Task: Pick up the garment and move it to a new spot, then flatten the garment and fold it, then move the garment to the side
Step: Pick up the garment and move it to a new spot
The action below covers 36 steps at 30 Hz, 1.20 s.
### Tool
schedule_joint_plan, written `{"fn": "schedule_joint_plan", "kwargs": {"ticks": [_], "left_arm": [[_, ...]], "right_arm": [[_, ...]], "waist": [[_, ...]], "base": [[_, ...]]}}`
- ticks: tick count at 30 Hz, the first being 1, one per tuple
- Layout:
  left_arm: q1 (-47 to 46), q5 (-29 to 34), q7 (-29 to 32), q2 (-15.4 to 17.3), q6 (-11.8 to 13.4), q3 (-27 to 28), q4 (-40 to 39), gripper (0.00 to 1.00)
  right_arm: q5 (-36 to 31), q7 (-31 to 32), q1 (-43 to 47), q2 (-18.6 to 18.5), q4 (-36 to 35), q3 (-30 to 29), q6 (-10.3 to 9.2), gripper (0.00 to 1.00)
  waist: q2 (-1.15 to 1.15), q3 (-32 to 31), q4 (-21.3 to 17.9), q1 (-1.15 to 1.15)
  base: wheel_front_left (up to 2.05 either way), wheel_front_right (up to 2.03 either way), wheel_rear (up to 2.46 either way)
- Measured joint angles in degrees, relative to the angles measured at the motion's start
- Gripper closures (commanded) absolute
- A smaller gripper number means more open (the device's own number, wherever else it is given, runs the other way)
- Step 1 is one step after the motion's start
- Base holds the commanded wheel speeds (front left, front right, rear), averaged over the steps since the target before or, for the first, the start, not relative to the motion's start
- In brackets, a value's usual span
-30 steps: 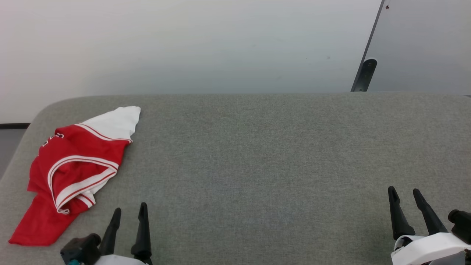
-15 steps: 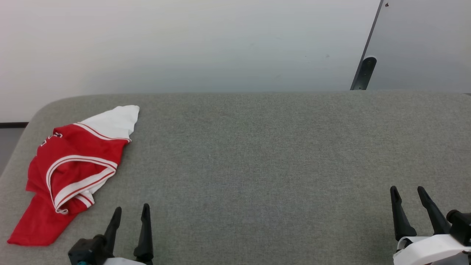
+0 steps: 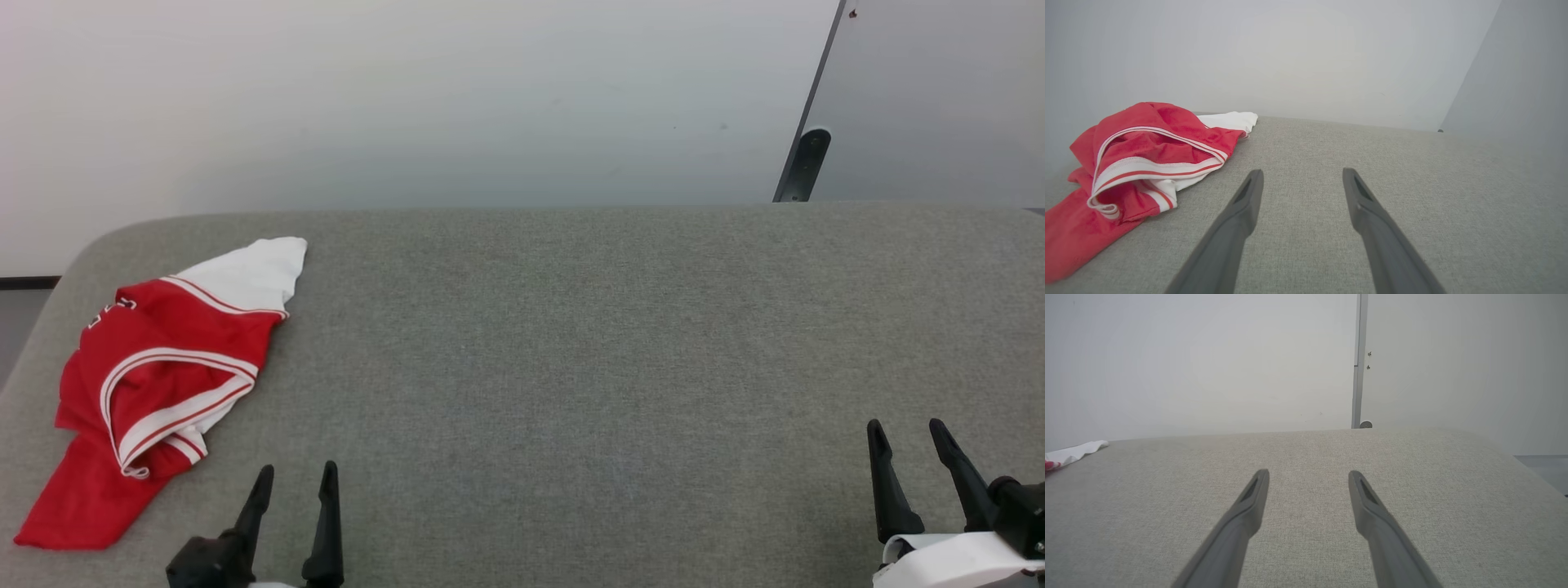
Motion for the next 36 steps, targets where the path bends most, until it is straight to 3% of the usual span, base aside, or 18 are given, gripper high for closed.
{"fn": "schedule_joint_plan", "kwargs": {"ticks": [11, 24, 36], "left_arm": [[0.42, 3.70, -1.11, 0.03, -0.46, 0.34, 0.35, 0.00], [0.42, 2.64, -1.15, -0.12, -0.58, 0.76, 0.85, 0.00], [0.47, 1.36, -1.14, -0.43, -0.45, 1.23, 1.41, 0.00]], "right_arm": [[-2.68, -1.65, 0.28, 0.24, 0.42, -0.47, 0.00, 0.00], [-2.09, -1.90, 0.27, 0.09, 0.65, -0.38, 0.00, 0.00], [-1.67, -1.86, 0.23, -1.11, 0.97, 0.93, 0.01, 0.00]], "waist": [[0.00, 0.02, -0.46, 0.00], [0.00, -0.11, 0.43, 0.00], [0.00, -0.69, 6.81, 0.00]], "base": [[0.00, 0.00, 0.00], [0.00, 0.00, 0.00], [0.00, 0.00, 0.00]]}}
